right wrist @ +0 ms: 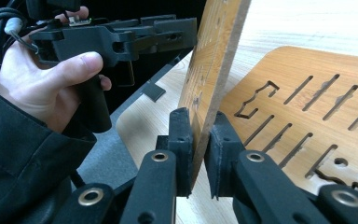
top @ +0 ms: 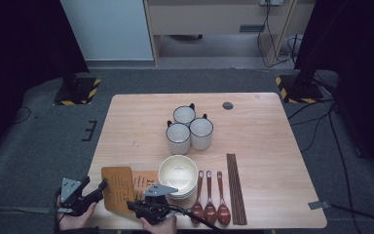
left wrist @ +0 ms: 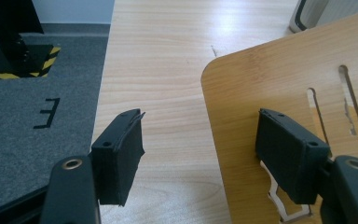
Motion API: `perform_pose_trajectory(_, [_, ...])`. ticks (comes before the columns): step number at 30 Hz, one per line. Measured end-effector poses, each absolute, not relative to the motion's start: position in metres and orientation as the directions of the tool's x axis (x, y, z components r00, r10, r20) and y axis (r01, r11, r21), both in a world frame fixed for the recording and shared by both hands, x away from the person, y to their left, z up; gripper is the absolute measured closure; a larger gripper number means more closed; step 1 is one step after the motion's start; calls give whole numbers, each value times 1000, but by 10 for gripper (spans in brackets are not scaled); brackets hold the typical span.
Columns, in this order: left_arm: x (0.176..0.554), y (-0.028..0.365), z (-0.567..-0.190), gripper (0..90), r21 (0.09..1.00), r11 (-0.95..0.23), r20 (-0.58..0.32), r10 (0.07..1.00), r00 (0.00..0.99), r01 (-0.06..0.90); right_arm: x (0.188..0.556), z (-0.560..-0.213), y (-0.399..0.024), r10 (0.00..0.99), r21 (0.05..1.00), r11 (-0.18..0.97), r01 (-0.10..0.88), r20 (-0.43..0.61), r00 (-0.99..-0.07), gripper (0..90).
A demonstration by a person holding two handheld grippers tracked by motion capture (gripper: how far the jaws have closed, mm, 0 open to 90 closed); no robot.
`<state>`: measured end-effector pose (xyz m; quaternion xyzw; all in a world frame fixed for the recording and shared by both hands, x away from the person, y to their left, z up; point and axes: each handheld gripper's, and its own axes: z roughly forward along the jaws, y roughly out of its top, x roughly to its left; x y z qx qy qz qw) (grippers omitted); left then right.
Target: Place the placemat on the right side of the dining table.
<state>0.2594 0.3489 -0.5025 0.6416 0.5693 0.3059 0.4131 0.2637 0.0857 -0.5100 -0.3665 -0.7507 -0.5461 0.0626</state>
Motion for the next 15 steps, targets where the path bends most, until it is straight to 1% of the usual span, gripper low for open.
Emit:
perform_pose_trajectory(4, [258,350,-500,310,886,-1,-83,983,161,463,264,-510,85,482,770,124,626,505,-716,840])
perform_pose_trajectory(7, [257,351,-499,305,893,11,-90,984,156,450,265,-512,83,479,757,97,646,533,-697,869])
perform_pose_trajectory(15, [256,351,-498,305,896,12,-92,983,158,445,263,-510,83,486,764,76,641,533,-693,872])
